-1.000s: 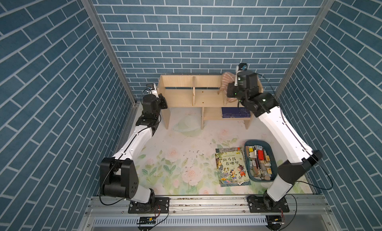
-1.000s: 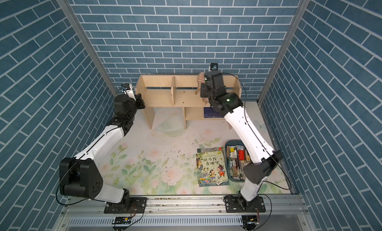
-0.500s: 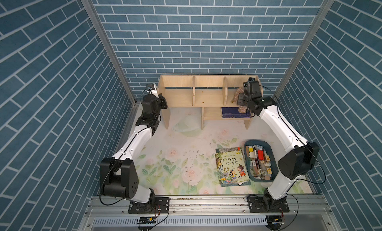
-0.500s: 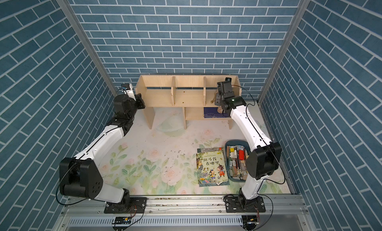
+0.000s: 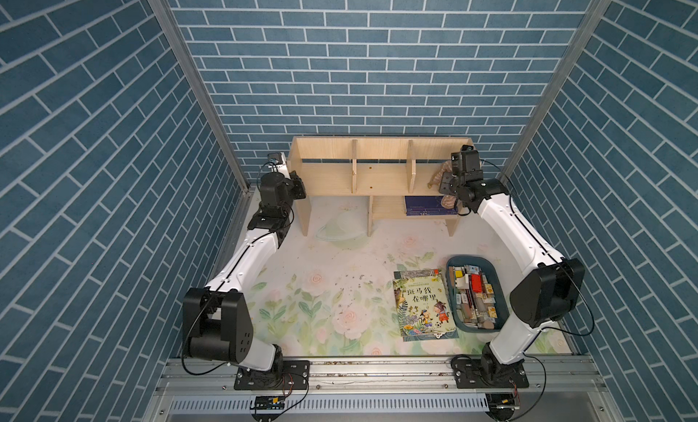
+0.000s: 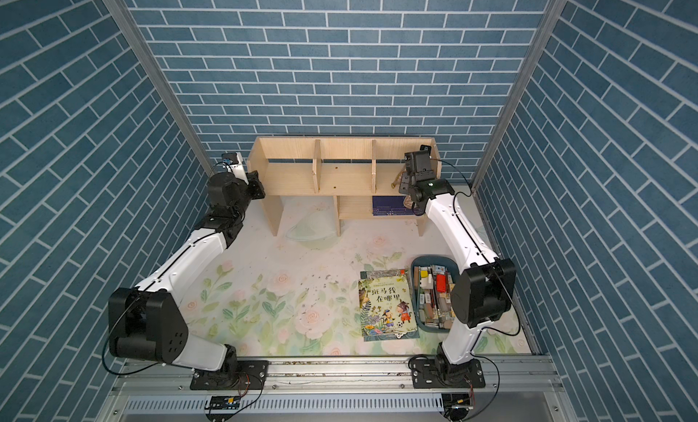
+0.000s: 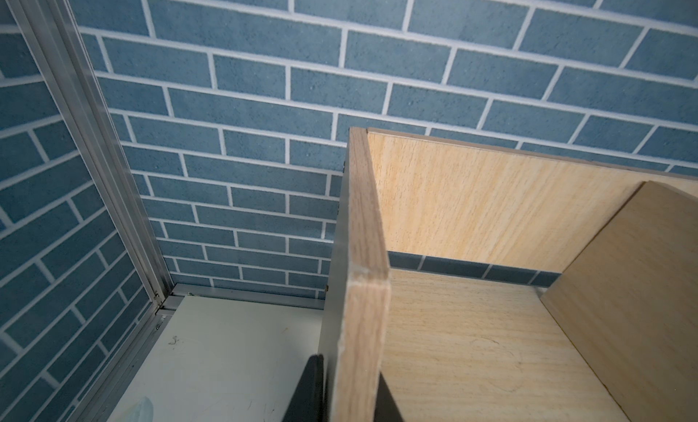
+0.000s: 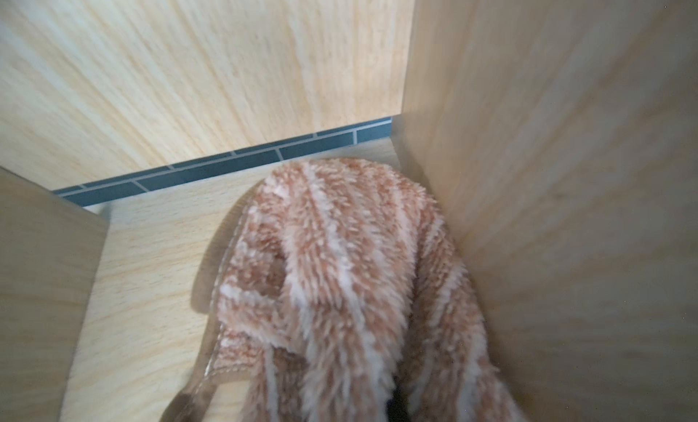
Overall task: Wipe the bookshelf clean with a cloth
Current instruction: Wipe the dust from the shelf.
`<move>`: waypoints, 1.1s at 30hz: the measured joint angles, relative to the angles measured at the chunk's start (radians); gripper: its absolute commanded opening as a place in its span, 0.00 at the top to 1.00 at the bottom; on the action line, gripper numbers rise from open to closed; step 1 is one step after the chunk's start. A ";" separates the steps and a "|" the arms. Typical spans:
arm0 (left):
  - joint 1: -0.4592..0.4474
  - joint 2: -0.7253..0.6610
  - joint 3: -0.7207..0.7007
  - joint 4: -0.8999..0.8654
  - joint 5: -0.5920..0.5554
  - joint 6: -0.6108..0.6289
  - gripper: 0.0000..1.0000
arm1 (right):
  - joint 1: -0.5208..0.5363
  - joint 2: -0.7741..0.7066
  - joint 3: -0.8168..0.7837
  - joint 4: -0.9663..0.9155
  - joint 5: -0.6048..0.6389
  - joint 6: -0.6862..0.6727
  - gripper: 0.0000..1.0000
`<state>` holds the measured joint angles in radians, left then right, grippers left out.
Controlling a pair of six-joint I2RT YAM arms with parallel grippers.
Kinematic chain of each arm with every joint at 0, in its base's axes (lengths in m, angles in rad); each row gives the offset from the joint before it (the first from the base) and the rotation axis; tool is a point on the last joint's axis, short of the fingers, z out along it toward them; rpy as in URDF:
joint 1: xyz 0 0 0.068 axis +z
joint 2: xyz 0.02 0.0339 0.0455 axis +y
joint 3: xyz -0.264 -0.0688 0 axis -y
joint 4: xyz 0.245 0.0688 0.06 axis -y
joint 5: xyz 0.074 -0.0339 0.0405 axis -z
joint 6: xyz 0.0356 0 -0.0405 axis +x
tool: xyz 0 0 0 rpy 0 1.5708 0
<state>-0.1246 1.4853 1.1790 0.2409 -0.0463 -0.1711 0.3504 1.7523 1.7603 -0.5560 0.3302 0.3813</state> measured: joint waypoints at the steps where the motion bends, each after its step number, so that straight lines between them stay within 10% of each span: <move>1: 0.000 0.000 0.000 0.000 0.000 0.000 1.00 | 0.013 0.013 0.019 0.004 -0.009 0.000 1.00; 33: 0.002 0.000 0.000 -0.002 0.011 -0.006 0.99 | 0.085 0.038 0.043 0.017 -0.011 0.013 1.00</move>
<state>-0.1226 1.4857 1.1790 0.2394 -0.0357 -0.1772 0.4351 1.7901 1.8030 -0.5388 0.3191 0.3946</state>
